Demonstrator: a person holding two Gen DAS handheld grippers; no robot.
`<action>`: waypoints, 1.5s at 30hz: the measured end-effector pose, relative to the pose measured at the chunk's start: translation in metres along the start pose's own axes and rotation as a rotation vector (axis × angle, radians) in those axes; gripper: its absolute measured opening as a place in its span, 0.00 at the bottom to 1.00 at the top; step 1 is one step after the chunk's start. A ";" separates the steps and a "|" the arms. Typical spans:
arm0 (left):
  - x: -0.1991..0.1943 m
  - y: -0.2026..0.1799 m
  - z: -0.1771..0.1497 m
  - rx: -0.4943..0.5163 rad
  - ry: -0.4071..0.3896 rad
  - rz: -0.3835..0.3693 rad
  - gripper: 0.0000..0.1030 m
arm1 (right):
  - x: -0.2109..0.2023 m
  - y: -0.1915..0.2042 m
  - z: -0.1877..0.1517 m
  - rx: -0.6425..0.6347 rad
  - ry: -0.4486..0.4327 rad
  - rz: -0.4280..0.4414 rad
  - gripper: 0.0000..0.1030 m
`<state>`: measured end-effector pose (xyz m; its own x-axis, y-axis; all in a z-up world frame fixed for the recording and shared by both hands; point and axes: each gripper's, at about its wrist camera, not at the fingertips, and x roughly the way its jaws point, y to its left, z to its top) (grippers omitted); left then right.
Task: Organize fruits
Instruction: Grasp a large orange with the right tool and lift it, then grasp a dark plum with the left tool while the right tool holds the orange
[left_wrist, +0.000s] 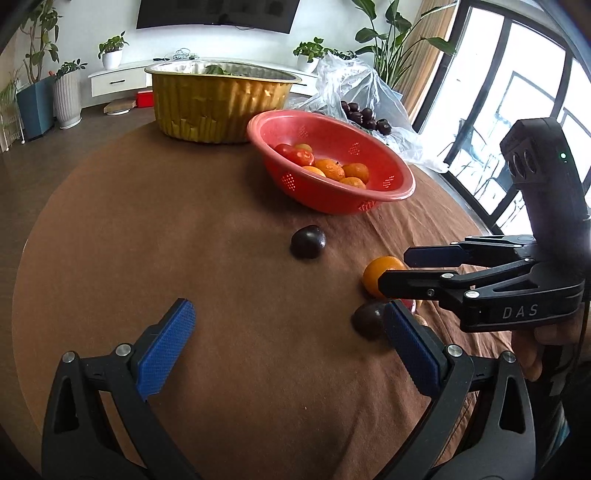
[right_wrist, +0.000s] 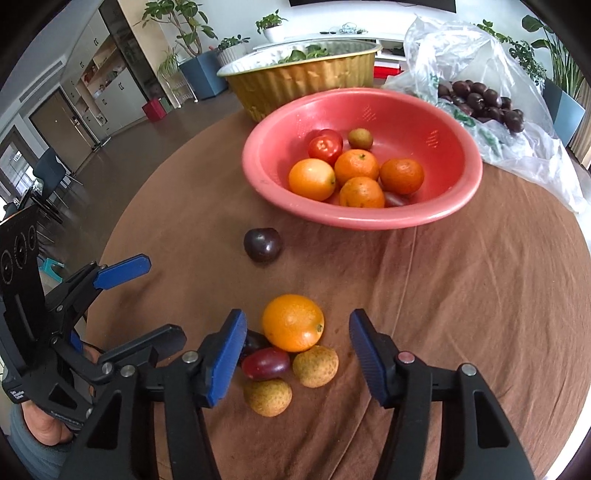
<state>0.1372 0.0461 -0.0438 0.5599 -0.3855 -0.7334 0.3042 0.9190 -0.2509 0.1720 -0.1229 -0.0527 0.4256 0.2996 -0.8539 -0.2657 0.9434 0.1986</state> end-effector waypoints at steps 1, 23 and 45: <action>0.000 0.000 0.000 -0.002 0.000 -0.001 1.00 | 0.002 0.000 0.001 0.004 0.009 -0.002 0.58; 0.006 0.005 0.001 -0.022 0.011 -0.009 1.00 | 0.017 -0.006 0.002 0.045 0.047 0.058 0.39; 0.015 -0.001 0.011 -0.002 0.035 -0.002 1.00 | -0.018 -0.046 -0.024 0.220 -0.121 0.132 0.39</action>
<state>0.1538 0.0382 -0.0479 0.5318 -0.3839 -0.7549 0.3037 0.9185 -0.2532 0.1558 -0.1752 -0.0576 0.5034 0.4244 -0.7526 -0.1372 0.8993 0.4153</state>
